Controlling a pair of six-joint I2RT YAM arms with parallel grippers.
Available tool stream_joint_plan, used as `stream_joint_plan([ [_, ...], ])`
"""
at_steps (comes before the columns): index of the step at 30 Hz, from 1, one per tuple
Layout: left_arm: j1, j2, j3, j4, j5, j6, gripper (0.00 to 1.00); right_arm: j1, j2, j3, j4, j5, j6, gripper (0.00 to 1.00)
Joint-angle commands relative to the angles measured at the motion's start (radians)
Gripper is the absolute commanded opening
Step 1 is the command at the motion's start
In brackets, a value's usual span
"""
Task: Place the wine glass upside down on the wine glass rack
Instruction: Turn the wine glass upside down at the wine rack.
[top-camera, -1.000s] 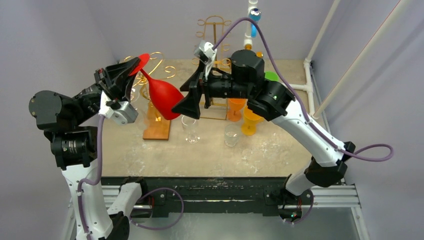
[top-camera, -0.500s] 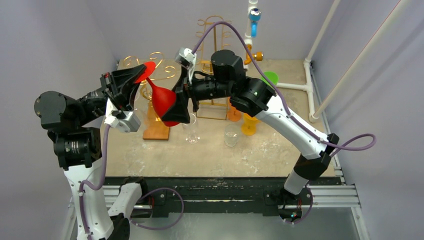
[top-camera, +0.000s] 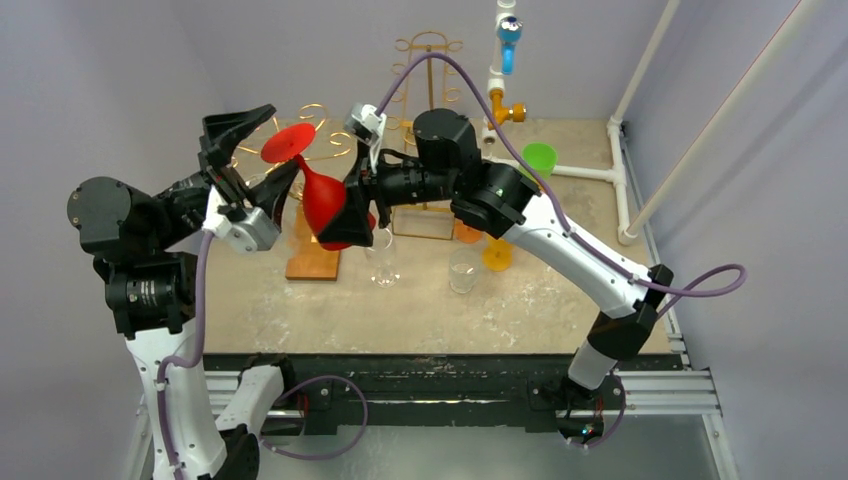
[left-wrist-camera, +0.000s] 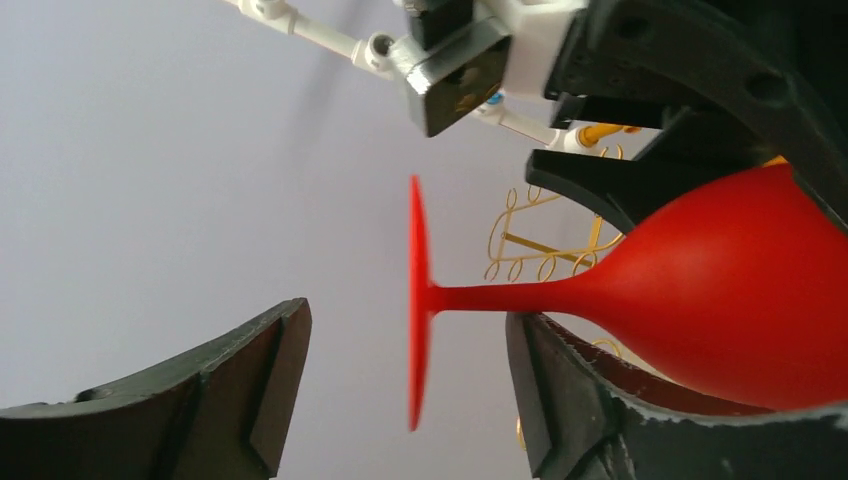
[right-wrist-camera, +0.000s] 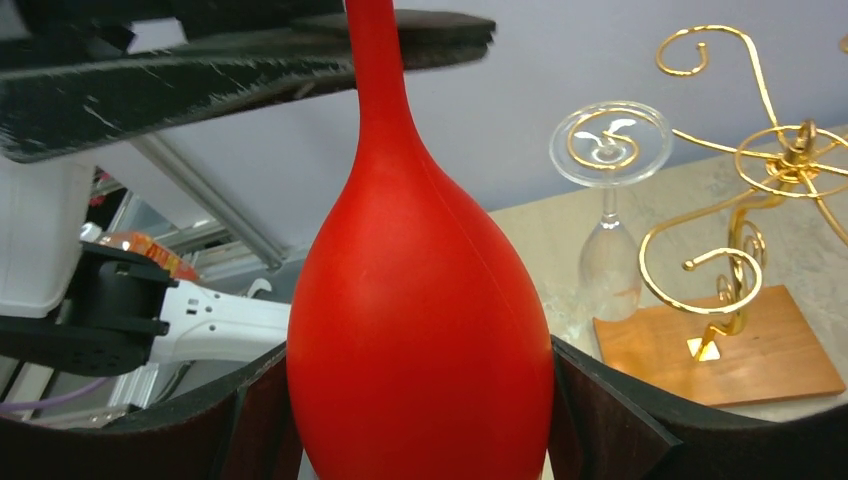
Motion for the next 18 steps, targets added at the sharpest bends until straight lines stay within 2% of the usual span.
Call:
stream_joint_plan([
  [1, -0.002, 0.029, 0.083, -0.042, -0.083, -0.074, 0.82, -0.02, -0.084, -0.097, 0.121, 0.096, 0.027, 0.61],
  [3, -0.002, 0.032, 0.092, -0.047, -0.139, -0.128, 0.91, -0.037, -0.113, -0.163, 0.157, 0.125, 0.038, 0.6],
  [6, -0.001, 0.028, 0.093, -0.064, -0.211, -0.179, 0.99, -0.057, -0.162, -0.257, 0.2, 0.175, 0.035, 0.6],
  [10, -0.001, 0.02, 0.092, -0.09, -0.295, -0.246, 1.0, -0.074, -0.187, -0.35, 0.231, 0.236, 0.012, 0.6],
  [18, -0.001, 0.041, 0.148, -0.114, -0.448, -0.406, 1.0, -0.081, -0.1, -0.363, 0.271, 0.31, -0.048, 0.59],
])
